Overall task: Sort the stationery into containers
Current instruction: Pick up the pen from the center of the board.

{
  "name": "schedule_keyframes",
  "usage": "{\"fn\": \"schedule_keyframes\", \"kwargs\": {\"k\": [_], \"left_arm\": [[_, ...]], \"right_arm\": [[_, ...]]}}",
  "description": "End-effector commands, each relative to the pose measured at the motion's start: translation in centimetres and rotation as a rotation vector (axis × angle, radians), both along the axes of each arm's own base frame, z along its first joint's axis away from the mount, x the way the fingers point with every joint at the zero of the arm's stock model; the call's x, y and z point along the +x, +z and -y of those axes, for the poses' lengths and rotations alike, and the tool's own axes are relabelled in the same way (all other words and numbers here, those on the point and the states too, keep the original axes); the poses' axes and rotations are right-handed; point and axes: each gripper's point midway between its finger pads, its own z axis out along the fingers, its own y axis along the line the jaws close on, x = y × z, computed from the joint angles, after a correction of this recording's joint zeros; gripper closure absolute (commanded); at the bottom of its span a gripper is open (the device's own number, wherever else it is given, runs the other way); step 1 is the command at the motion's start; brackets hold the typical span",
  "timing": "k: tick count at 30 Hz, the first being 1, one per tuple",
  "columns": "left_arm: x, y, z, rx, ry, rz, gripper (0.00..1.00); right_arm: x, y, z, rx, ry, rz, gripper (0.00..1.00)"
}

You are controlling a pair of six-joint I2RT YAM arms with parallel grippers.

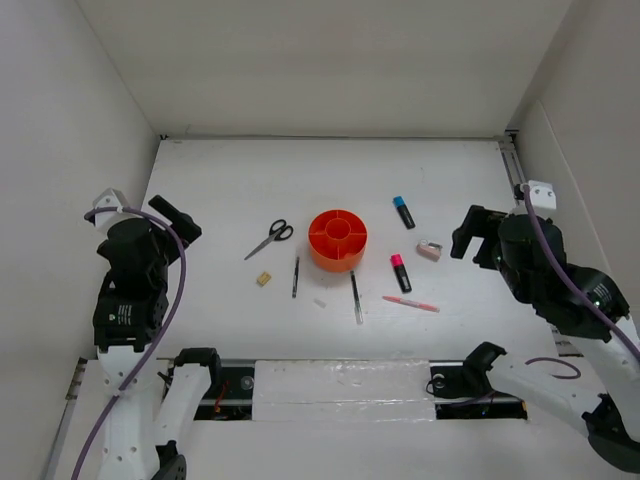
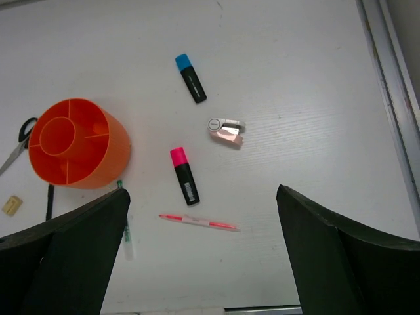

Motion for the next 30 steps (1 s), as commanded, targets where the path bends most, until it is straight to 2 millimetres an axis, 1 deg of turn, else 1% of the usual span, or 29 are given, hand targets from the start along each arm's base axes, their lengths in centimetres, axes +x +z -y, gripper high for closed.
{"fn": "schedule_keyframes", "kwargs": {"k": [1,2,5,6,7,8,9,10,11,12,13,15,16,17,18,19,20,21,22,23,24,26,27,28,29,30], "left_arm": [[0.2,1.0,-0.4,0.0,0.023,0.057,0.0],[0.2,0.6,-0.4,0.0,0.023,0.047,0.0],[0.1,0.8,-0.2,-0.004,0.015,0.056,0.0],[0.1,0.4,-0.2,-0.004,0.015,0.047,0.0],[0.2,0.6,0.0,-0.008,0.005,0.056,0.0],[0.3,0.1,0.0,-0.008,0.005,0.045,0.0],[0.3,0.6,0.2,-0.012,-0.005,0.066,0.0],[0.3,0.1,0.5,-0.019,-0.021,0.055,0.0],[0.5,-0.1,0.6,-0.015,-0.034,0.057,0.0],[0.8,-0.4,0.8,-0.019,-0.045,0.057,0.0],[1.1,-0.7,1.3,-0.03,-0.071,0.045,0.0],[1.8,-1.6,1.8,-0.042,-0.094,0.022,0.0],[2.2,-2.0,2.1,-0.05,-0.112,0.014,0.0],[2.4,-2.1,2.1,-0.043,-0.116,0.011,0.0],[2.8,-2.5,2.3,-0.048,-0.125,-0.008,0.0],[2.9,-3.1,2.3,-0.05,-0.125,-0.026,0.0],[3.0,-2.9,2.4,-0.053,-0.133,-0.017,0.0],[3.2,-3.2,2.6,-0.051,-0.149,-0.029,0.0],[3.2,-3.2,2.6,-0.051,-0.15,-0.029,0.0],[3.2,-3.2,2.8,-0.056,-0.161,-0.029,0.0],[3.2,-3.7,2.8,-0.058,-0.16,-0.041,0.0],[2.9,-2.9,2.8,-0.054,-0.161,-0.006,0.0],[2.9,-3.3,3.0,-0.059,-0.169,-0.015,0.0],[3.0,-3.1,3.0,-0.058,-0.17,-0.006,0.0],[2.9,-2.9,3.0,-0.057,-0.17,0.003,0.0],[2.9,-2.9,3.0,-0.057,-0.17,0.003,0.0]], "right_arm": [[0.5,-0.5,0.0,-0.053,0.005,-0.026,0.0],[0.4,-0.6,-0.3,-0.058,0.03,-0.034,0.0],[0.4,-0.9,-1.3,-0.088,0.109,-0.052,0.0],[0.2,-1.0,-1.9,-0.091,0.149,-0.059,0.0],[0.3,-0.8,-2.0,-0.093,0.154,-0.05,0.0],[0.3,-1.1,-2.4,-0.122,0.192,-0.06,0.0],[0.4,-0.8,-3.0,-0.12,0.225,-0.046,0.0],[0.8,-0.8,-3.1,-0.146,0.238,-0.045,0.0],[1.0,-0.9,-3.2,-0.173,0.252,-0.037,0.0],[1.9,-0.4,-3.3,-0.214,0.26,0.003,0.0],[2.4,-1.3,-3.1,-0.266,0.266,0.001,0.01],[3.3,-2.2,-3.5,-0.339,0.3,0.02,0.01],[4.3,-1.6,-4.0,-0.383,0.322,0.061,0.0],[4.4,-1.4,-4.4,-0.401,0.368,0.077,0.0],[4.9,-2.6,-4.9,-0.452,0.406,0.066,0.0],[5.4,-3.0,-5.1,-0.524,0.449,0.071,0.0],[5.6,-3.0,-5.8,-0.55,0.502,0.095,0.0],[5.8,-4.6,-6.1,-0.602,0.545,0.065,0.0],[6.0,-5.4,-6.2,-0.693,0.612,0.056,0.0],[6.1,-6.3,-6.4,-0.732,0.647,0.035,0.0],[6.2,-7.0,-6.8,-0.754,0.685,0.024,0.0],[6.7,-8.5,-6.9,-0.796,0.737,-0.015,0.0],[6.5,-9.5,-7.8,-0.778,0.798,-0.029,0.0],[6.6,-9.9,-8.0,-0.764,0.822,-0.045,0.0],[6.6,-11.1,-8.2,-0.771,0.861,-0.091,0.0],[6.6,-11.4,-8.4,-0.774,0.882,-0.096,0.0]]}}
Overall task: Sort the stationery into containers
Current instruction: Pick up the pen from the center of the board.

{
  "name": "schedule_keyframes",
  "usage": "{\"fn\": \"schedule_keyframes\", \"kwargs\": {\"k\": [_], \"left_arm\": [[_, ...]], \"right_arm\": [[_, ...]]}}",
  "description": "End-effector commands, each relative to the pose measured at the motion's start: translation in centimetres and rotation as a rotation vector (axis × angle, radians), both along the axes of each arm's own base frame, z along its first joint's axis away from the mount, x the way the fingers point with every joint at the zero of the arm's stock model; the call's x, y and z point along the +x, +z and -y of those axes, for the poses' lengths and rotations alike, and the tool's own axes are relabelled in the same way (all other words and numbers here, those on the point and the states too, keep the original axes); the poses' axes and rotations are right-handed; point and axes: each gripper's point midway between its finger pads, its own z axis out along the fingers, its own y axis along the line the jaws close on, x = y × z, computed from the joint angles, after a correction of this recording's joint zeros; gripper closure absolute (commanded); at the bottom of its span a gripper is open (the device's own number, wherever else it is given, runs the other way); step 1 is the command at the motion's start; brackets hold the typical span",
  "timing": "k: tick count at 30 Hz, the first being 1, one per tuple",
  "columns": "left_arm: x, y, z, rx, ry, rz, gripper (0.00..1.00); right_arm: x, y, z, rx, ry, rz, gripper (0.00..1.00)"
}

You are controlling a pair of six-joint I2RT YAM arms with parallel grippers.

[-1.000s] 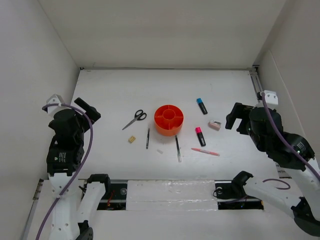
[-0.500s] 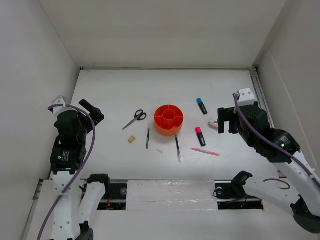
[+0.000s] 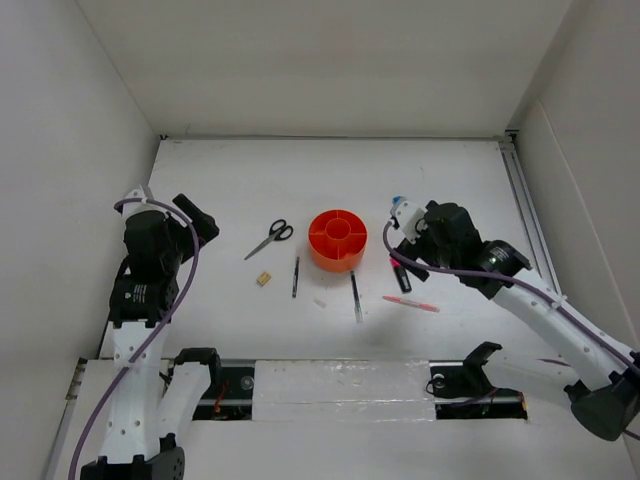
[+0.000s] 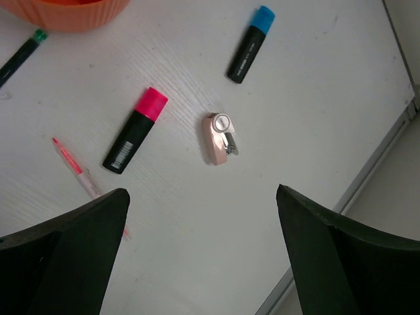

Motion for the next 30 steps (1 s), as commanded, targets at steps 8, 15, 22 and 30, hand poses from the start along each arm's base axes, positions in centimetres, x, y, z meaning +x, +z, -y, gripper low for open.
{"fn": "schedule_keyframes", "kwargs": {"k": [8,15,22,30], "left_arm": [[0.5,2.2,0.8,-0.01,-0.052,0.102,0.0],[0.7,1.8,1.6,-0.029,-0.092,0.104,0.0],[0.3,2.0,1.4,-0.024,-0.084,0.129,0.0],[0.1,2.2,1.3,-0.02,-0.076,0.138,0.0]], "right_arm": [[-0.5,-5.7,-1.1,-0.066,0.209,-0.165,0.0],[-2.3,-7.9,-1.3,-0.054,0.305,-0.235,0.03],[-4.6,-10.7,0.7,-0.132,0.325,-0.349,0.07],[-4.8,-13.9,1.5,-0.213,0.338,-0.398,0.1]]}}
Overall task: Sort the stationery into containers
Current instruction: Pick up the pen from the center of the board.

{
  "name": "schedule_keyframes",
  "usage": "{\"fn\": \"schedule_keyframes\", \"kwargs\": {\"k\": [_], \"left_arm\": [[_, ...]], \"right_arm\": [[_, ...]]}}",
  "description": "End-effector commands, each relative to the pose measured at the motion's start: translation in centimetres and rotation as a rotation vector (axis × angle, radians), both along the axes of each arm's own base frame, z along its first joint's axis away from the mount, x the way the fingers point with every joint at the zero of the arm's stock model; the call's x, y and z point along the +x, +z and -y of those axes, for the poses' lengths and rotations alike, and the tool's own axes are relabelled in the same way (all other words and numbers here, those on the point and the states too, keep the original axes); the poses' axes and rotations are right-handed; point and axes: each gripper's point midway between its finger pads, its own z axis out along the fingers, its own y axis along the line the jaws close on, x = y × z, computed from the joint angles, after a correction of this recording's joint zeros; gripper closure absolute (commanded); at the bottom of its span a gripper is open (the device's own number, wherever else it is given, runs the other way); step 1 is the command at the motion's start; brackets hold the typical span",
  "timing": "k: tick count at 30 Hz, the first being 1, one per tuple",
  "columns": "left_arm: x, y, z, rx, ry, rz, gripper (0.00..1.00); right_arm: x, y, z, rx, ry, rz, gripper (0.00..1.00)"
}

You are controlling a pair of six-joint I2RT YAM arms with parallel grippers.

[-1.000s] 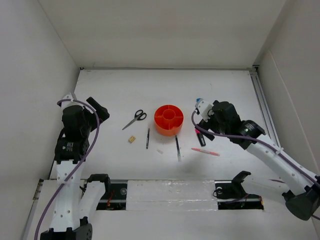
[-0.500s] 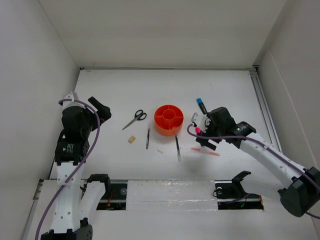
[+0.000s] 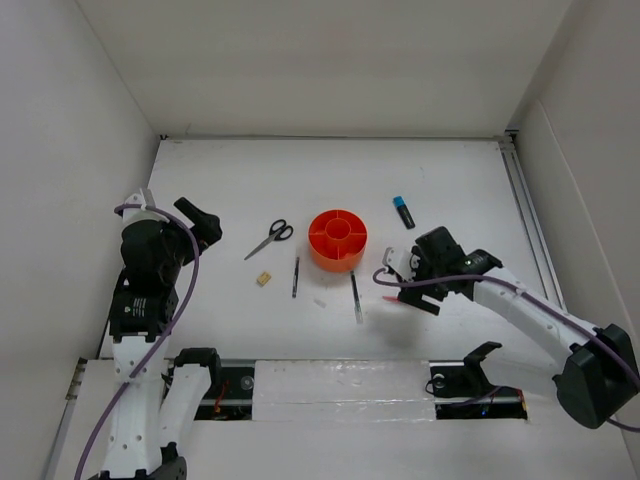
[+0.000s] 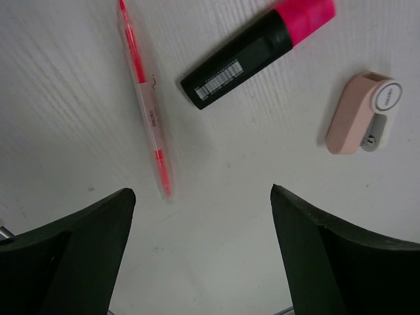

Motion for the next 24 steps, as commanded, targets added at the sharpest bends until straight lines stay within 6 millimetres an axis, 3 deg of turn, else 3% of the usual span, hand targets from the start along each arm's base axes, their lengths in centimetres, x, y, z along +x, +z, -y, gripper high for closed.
{"fn": "schedule_keyframes", "kwargs": {"k": [1,3,9,12,24], "left_arm": [[0.4,0.9,-0.2,0.013,0.002,0.044,0.0],[0.5,0.9,-0.4,0.016,0.012,0.044,0.0],[0.3,0.7,-0.4,0.016,0.012,0.044,0.0],[0.3,0.7,-0.4,0.016,0.012,0.044,0.0],[0.5,0.5,-0.5,0.02,0.02,0.035,0.0]], "right_arm": [[-0.1,-1.5,0.0,-0.042,0.043,-0.003,0.1],[-0.6,-2.4,-0.2,-0.045,0.061,-0.008,0.1],[-0.8,-2.4,-0.4,-0.015,0.077,0.018,0.13],[-1.4,-2.9,-1.6,-0.031,0.135,-0.008,0.15],[-0.5,-4.6,-3.1,-0.059,0.16,-0.065,0.25]]}}
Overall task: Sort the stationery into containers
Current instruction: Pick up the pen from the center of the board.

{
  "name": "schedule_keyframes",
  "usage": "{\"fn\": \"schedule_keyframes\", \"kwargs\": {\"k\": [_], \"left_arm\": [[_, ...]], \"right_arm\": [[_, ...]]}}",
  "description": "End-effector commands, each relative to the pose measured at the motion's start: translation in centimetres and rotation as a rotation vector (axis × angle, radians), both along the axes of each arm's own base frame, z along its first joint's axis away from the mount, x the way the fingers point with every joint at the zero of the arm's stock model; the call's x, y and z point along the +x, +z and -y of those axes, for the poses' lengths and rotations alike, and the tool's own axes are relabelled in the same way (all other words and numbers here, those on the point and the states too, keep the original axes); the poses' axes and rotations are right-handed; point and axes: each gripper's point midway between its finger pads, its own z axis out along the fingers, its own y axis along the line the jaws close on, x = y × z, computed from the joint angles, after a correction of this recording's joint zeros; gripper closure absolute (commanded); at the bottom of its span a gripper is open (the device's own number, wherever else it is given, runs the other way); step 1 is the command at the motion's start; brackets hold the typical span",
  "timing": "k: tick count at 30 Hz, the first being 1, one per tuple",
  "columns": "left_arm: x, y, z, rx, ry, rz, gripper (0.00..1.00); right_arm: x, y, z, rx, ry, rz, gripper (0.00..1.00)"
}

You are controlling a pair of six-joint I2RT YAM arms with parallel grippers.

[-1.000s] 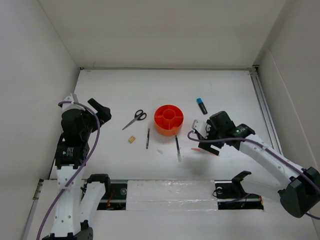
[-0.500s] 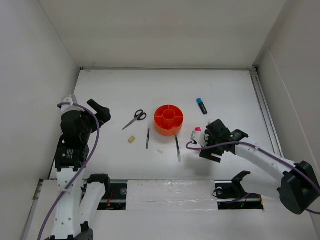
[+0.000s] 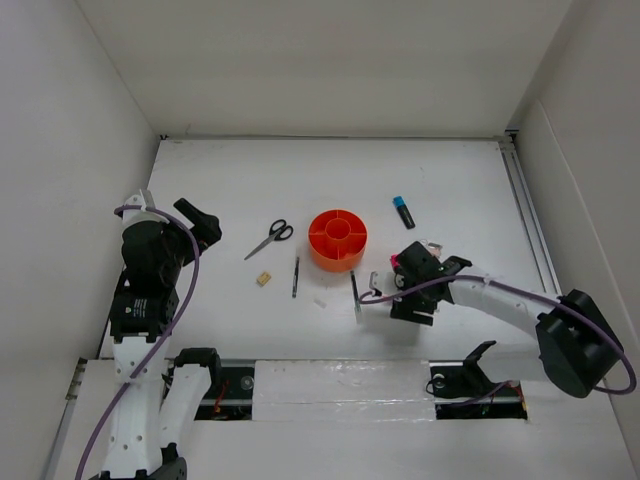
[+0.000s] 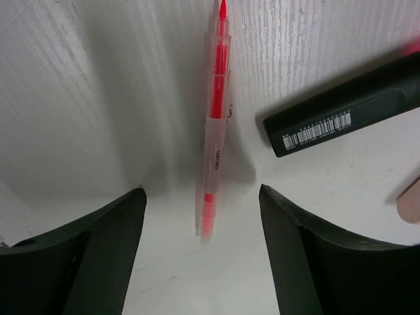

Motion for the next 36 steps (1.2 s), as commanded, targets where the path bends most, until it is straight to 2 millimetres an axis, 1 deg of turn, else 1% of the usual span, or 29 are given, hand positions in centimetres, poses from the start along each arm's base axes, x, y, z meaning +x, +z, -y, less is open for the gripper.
{"fn": "schedule_keyframes", "kwargs": {"k": [1,2,3,4,5,7,8,9,12,13,14,16,17,18,20,21,23,24,26,29,32,35,36], "left_arm": [[0.5,0.7,-0.3,0.015,0.008,0.033,0.0],[0.5,0.7,-0.3,0.015,0.008,0.033,0.0],[0.5,0.7,-0.3,0.015,0.008,0.033,0.0],[0.5,0.7,-0.3,0.015,0.008,0.033,0.0],[0.5,0.7,-0.3,0.015,0.008,0.033,0.0],[0.5,0.7,-0.3,0.015,0.008,0.033,0.0],[0.5,0.7,-0.3,0.015,0.008,0.033,0.0],[0.5,0.7,-0.3,0.015,0.008,0.033,0.0],[0.5,0.7,-0.5,0.018,0.016,0.033,0.0],[0.5,1.1,-0.5,0.018,0.017,0.042,0.0],[0.3,1.3,-0.6,0.022,0.025,0.051,0.0],[0.2,1.1,-0.6,0.022,0.025,0.042,0.0],[0.2,1.1,-0.6,0.022,0.025,0.042,0.0],[0.2,1.1,-0.6,0.022,0.025,0.042,0.0],[0.2,1.1,-0.8,0.025,0.034,0.042,0.0],[0.2,1.1,-0.8,0.025,0.034,0.042,0.0],[0.0,1.5,-1.0,0.028,0.042,0.051,0.0],[0.0,1.5,-1.0,0.028,0.042,0.051,0.0],[0.0,1.5,-1.0,0.028,0.042,0.051,0.0],[0.0,1.5,-1.0,0.028,0.042,0.051,0.0],[0.0,1.5,-1.0,0.028,0.042,0.051,0.0],[0.0,1.5,-1.0,0.028,0.042,0.051,0.0],[0.0,1.5,-1.0,0.028,0.042,0.051,0.0]], "right_arm": [[1.9,1.1,-2.0,0.06,0.014,0.053,0.25],[1.7,0.8,-2.0,0.058,0.016,0.036,0.27],[2.0,1.1,-2.3,0.065,0.016,0.045,0.3],[2.2,1.1,-2.6,0.07,0.02,0.035,0.32],[2.1,0.7,-2.5,0.059,0.019,0.02,0.33],[2.4,0.9,-3.3,0.079,0.026,0.013,0.38],[2.3,0.5,-3.2,0.068,0.025,-0.003,0.4],[2.4,0.7,-3.3,0.068,0.025,-0.002,0.42],[2.1,0.2,-3.5,0.07,0.03,-0.032,0.44],[2.1,0.2,-3.5,0.07,0.03,-0.032,0.48],[1.9,0.1,-3.3,0.064,0.03,-0.039,0.48],[1.9,0.4,-3.4,0.07,0.03,-0.032,0.52],[2.0,0.6,-3.4,0.076,0.03,-0.023,0.58],[1.7,0.3,-3.4,0.078,0.032,-0.036,0.63],[1.5,0.5,-3.8,0.102,0.049,-0.042,0.72],[1.2,0.3,-3.6,0.096,0.048,-0.049,0.76],[1.3,0.5,-3.7,0.103,0.049,-0.04,0.82],[1.1,0.3,-3.5,0.095,0.059,-0.045,0.84],[1.2,0.5,-3.5,0.102,0.059,-0.035,0.89],[1.3,0.8,-3.6,0.106,0.07,-0.025,0.94],[1.0,0.9,-3.3,0.107,0.07,-0.024,1.0],[1.2,1.6,-3.1,0.106,0.087,0.005,1.0],[1.3,2.1,-3.2,0.12,0.088,0.025,1.0]]}}
